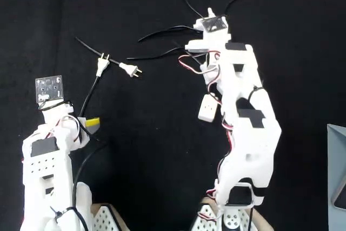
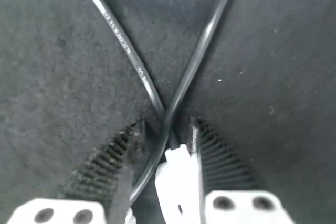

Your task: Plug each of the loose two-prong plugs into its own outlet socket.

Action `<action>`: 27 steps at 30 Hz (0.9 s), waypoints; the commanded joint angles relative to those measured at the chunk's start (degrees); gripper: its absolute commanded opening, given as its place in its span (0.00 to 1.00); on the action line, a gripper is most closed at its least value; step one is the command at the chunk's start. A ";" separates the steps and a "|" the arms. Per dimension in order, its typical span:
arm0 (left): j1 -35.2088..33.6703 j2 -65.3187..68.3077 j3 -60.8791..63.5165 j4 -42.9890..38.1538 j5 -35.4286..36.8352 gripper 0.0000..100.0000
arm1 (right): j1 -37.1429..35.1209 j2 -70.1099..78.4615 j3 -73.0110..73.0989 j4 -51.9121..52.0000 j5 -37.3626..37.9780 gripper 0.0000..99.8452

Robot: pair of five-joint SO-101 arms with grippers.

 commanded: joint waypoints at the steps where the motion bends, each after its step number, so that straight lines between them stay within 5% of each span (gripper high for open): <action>1: 0.75 -0.53 -0.48 -1.14 0.18 0.35 | -0.70 1.01 -1.54 3.25 2.90 0.04; 14: 0.84 -0.53 -0.48 -1.14 0.18 0.35 | -9.41 -14.90 9.10 14.15 6.42 0.01; 27: 0.48 -0.70 -0.48 -1.14 0.18 0.35 | -35.52 -34.33 26.77 2.81 -0.44 0.01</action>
